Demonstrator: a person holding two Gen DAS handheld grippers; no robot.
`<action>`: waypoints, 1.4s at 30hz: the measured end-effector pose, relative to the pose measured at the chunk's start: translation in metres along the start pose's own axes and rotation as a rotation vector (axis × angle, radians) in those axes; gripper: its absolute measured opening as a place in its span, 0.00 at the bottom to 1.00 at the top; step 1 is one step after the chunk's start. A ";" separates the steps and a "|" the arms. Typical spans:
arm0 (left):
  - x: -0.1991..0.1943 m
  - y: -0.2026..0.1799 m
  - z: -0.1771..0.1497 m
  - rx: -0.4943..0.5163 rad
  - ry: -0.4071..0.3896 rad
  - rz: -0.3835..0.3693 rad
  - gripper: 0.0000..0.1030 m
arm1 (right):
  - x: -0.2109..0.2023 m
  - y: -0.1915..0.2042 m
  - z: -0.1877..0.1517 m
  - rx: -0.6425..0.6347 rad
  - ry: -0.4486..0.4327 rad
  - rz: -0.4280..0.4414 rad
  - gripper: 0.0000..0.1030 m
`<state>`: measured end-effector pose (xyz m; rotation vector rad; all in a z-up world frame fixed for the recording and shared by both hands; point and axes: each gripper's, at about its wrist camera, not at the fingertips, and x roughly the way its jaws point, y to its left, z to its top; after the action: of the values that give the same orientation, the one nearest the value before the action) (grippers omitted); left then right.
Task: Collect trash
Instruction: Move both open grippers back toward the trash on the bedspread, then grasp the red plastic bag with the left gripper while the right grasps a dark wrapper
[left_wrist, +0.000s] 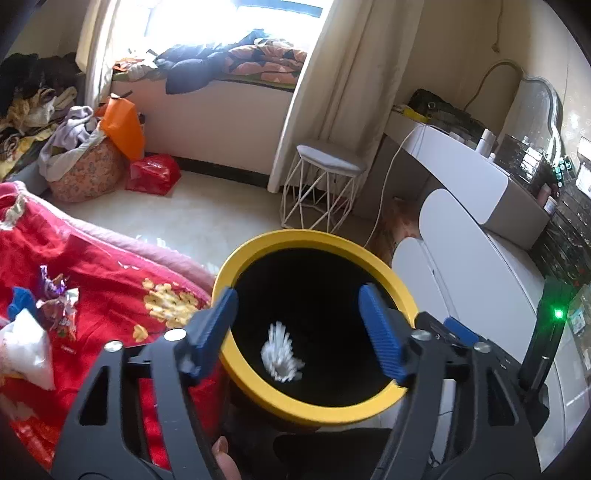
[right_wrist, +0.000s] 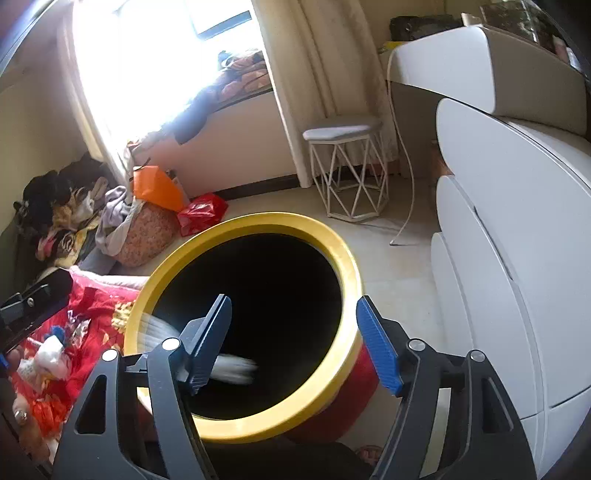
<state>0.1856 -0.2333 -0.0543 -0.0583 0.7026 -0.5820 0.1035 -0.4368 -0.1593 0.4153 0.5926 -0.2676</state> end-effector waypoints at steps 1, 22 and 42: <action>-0.003 0.001 0.000 -0.003 -0.008 0.005 0.77 | -0.001 -0.001 0.000 -0.001 -0.001 -0.001 0.68; -0.107 0.058 -0.025 -0.065 -0.171 0.182 0.90 | -0.034 0.087 -0.012 -0.189 -0.018 0.222 0.77; -0.171 0.148 -0.052 -0.227 -0.230 0.334 0.90 | -0.049 0.210 -0.068 -0.450 0.147 0.430 0.78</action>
<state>0.1198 -0.0124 -0.0285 -0.2121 0.5358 -0.1696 0.1066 -0.2138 -0.1186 0.1185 0.6697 0.3082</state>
